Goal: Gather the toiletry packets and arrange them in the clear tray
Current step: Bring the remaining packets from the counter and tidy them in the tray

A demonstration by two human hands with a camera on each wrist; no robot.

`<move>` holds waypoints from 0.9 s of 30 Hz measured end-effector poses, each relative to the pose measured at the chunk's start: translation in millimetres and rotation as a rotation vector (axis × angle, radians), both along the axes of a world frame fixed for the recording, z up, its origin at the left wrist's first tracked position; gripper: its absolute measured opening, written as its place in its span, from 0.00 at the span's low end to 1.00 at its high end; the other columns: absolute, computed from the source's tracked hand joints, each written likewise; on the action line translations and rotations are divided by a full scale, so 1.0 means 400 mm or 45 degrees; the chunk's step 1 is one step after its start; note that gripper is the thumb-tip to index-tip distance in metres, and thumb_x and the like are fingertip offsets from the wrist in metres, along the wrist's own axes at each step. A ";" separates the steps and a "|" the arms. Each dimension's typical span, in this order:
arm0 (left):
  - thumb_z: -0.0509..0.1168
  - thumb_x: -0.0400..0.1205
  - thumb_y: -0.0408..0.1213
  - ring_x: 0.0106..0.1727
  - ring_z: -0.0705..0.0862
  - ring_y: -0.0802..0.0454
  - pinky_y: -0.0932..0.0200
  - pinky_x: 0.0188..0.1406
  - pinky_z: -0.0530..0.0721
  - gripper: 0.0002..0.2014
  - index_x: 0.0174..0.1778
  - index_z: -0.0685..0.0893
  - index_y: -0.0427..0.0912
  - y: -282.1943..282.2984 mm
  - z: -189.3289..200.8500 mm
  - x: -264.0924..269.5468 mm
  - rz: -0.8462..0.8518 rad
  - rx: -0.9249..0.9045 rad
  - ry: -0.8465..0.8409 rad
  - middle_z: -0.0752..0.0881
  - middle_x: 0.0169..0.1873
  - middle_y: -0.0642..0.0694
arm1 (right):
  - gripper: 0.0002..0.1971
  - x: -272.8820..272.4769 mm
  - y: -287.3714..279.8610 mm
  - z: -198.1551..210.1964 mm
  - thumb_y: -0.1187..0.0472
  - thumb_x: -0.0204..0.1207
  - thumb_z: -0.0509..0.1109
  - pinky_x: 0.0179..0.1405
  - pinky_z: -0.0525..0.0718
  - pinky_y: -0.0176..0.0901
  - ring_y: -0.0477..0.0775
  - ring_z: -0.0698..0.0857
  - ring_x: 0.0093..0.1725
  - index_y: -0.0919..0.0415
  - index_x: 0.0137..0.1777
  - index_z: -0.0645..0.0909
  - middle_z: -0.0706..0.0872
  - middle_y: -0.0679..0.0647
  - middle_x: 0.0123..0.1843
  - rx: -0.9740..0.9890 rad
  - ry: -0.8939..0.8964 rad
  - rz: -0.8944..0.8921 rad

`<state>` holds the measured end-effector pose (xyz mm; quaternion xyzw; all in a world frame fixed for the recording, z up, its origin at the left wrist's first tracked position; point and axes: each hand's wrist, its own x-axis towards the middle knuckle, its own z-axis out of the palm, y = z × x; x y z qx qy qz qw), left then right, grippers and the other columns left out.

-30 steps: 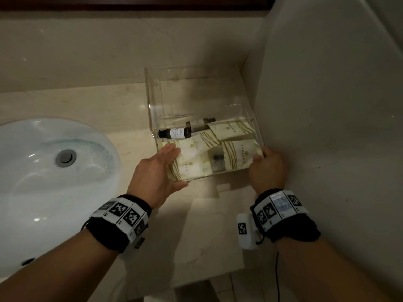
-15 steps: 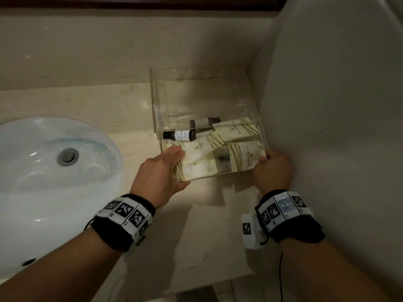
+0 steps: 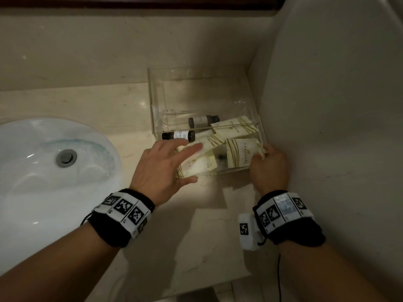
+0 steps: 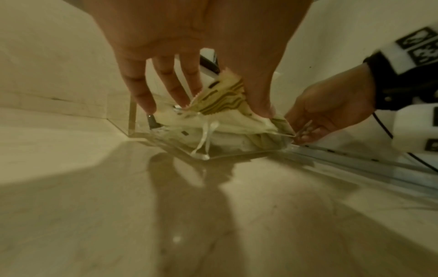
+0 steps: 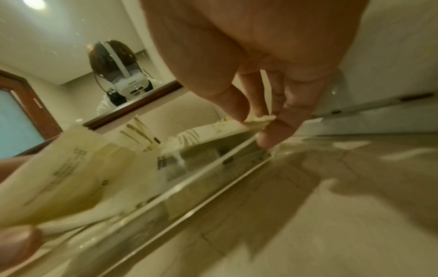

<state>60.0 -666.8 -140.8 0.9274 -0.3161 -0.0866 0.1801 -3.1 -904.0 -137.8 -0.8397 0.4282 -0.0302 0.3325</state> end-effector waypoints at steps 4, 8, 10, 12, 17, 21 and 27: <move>0.68 0.75 0.65 0.79 0.70 0.45 0.40 0.72 0.70 0.37 0.81 0.68 0.61 -0.008 0.001 -0.001 -0.089 0.146 -0.118 0.73 0.79 0.50 | 0.23 -0.004 0.004 0.009 0.53 0.79 0.66 0.58 0.82 0.52 0.65 0.84 0.62 0.61 0.72 0.77 0.86 0.61 0.63 -0.034 0.061 0.058; 0.60 0.78 0.68 0.83 0.66 0.48 0.44 0.81 0.62 0.38 0.83 0.63 0.58 -0.022 -0.005 0.003 -0.122 0.182 -0.096 0.64 0.85 0.48 | 0.25 -0.010 0.009 0.014 0.50 0.81 0.66 0.58 0.79 0.49 0.64 0.83 0.64 0.61 0.74 0.75 0.85 0.62 0.65 -0.033 0.077 0.079; 0.57 0.78 0.70 0.85 0.64 0.48 0.45 0.83 0.61 0.40 0.84 0.62 0.55 -0.029 -0.007 0.006 -0.132 0.193 -0.080 0.61 0.86 0.46 | 0.26 -0.011 0.009 0.015 0.50 0.81 0.67 0.61 0.79 0.50 0.64 0.82 0.66 0.61 0.75 0.74 0.84 0.62 0.67 -0.020 0.075 0.073; 0.53 0.78 0.71 0.86 0.60 0.49 0.45 0.85 0.58 0.41 0.85 0.59 0.53 -0.036 -0.009 0.011 -0.135 0.195 -0.068 0.57 0.87 0.46 | 0.25 -0.012 0.008 0.014 0.50 0.80 0.67 0.61 0.79 0.50 0.64 0.82 0.65 0.60 0.75 0.75 0.84 0.62 0.66 -0.016 0.069 0.069; 0.44 0.78 0.76 0.87 0.58 0.50 0.44 0.85 0.55 0.45 0.86 0.59 0.52 -0.051 -0.005 0.017 -0.093 0.211 -0.044 0.57 0.87 0.48 | 0.25 -0.018 0.007 0.014 0.48 0.80 0.67 0.58 0.77 0.48 0.62 0.80 0.65 0.59 0.74 0.75 0.83 0.60 0.66 -0.059 0.057 0.095; 0.44 0.79 0.75 0.79 0.71 0.43 0.42 0.76 0.69 0.40 0.83 0.65 0.56 -0.046 0.004 0.014 -0.078 0.174 -0.089 0.70 0.81 0.46 | 0.26 -0.021 0.011 0.019 0.46 0.79 0.67 0.57 0.76 0.46 0.59 0.79 0.65 0.56 0.74 0.75 0.81 0.58 0.67 -0.108 0.016 0.127; 0.44 0.87 0.63 0.69 0.75 0.42 0.42 0.63 0.75 0.26 0.78 0.73 0.63 -0.039 0.001 0.023 -0.098 0.225 -0.154 0.78 0.72 0.48 | 0.25 -0.020 0.036 0.036 0.47 0.78 0.71 0.55 0.72 0.35 0.52 0.81 0.63 0.52 0.74 0.78 0.79 0.53 0.67 -0.153 -0.177 0.321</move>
